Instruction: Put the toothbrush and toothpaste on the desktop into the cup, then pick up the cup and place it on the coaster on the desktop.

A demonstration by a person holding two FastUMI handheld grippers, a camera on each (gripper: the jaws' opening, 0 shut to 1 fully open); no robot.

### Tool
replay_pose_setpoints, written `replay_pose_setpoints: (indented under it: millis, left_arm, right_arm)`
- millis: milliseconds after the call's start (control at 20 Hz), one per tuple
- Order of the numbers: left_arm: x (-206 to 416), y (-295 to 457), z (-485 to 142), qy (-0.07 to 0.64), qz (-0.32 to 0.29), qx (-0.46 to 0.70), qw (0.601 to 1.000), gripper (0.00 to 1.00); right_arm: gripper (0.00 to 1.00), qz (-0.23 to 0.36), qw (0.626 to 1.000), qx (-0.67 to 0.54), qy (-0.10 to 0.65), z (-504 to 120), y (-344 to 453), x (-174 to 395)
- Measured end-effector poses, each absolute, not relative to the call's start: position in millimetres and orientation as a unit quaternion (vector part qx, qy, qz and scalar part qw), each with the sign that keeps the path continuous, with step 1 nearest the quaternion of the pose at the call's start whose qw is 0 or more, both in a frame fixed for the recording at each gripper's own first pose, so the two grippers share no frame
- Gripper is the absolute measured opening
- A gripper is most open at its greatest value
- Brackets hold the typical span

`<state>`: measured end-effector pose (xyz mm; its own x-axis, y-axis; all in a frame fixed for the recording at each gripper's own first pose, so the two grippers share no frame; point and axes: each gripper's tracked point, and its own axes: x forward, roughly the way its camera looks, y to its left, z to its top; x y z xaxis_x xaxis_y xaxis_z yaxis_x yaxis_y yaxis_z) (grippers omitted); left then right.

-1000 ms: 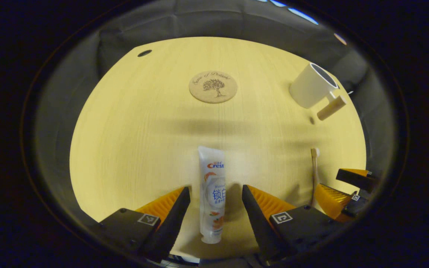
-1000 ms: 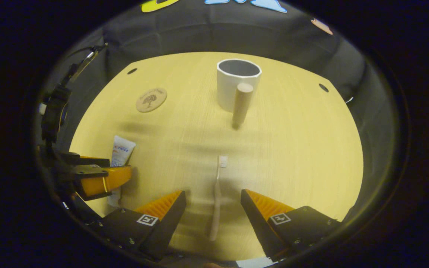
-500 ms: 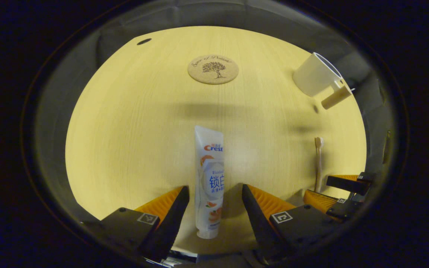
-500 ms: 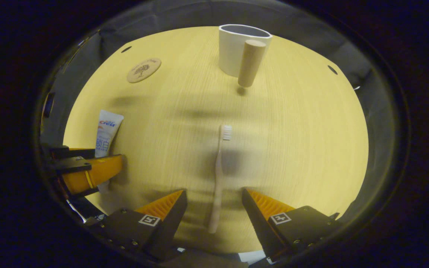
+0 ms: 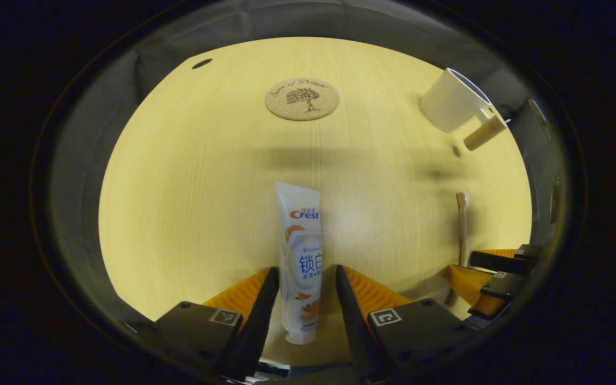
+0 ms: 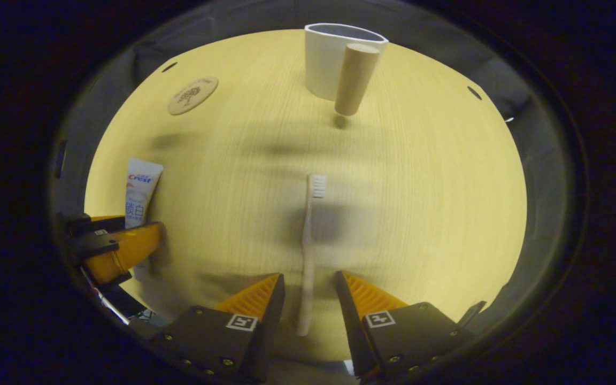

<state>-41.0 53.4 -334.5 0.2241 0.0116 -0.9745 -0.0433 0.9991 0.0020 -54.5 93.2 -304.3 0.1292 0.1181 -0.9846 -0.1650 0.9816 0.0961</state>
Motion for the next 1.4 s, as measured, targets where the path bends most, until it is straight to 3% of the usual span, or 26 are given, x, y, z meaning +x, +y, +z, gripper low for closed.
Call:
replay_pose_setpoints:
  millis: [50,150,300,350,500,550,700,950,1400]
  left_arm:
    - [-41,56,-334,0.623,0.020,-0.011,0.782,0.70]
    - [-41,59,-334,0.624,0.021,-0.011,0.781,0.61]
    - [-41,58,-335,0.626,0.017,-0.006,0.780,0.48]
    - [-41,59,-334,0.625,0.017,-0.006,0.780,0.48]
    - [-41,58,-334,0.627,0.012,-0.004,0.779,0.44]
    - [-41,59,-334,0.626,0.014,-0.007,0.780,0.42]
    - [-39,59,-332,0.623,0.011,-0.008,0.782,0.41]
    - [-42,56,-331,0.616,0.001,-0.023,0.787,0.25]
    - [-30,51,-303,0.573,-0.002,-0.028,0.819,0.25]
  right_arm:
    - [0.58,0.090,0.750,-0.022,0.655,-303,91,-53]
    - [0.24,0.074,0.737,-0.008,0.672,-306,92,-57]
    - [0.25,0.076,0.737,-0.017,0.671,-307,90,-52]
    - [0.16,0.080,0.734,-0.020,0.675,-305,92,-55]
    - [0.13,0.081,0.735,-0.020,0.673,-290,91,-53]
    - [0.06,0.086,0.733,-0.020,0.675,-303,91,-56]
    - [0.06,0.094,0.740,-0.020,0.665,-304,91,-56]
    - [0.03,0.111,0.749,-0.019,0.653,-302,98,-53]
    - [0.03,0.129,0.784,0.012,0.608,-273,108,-47]
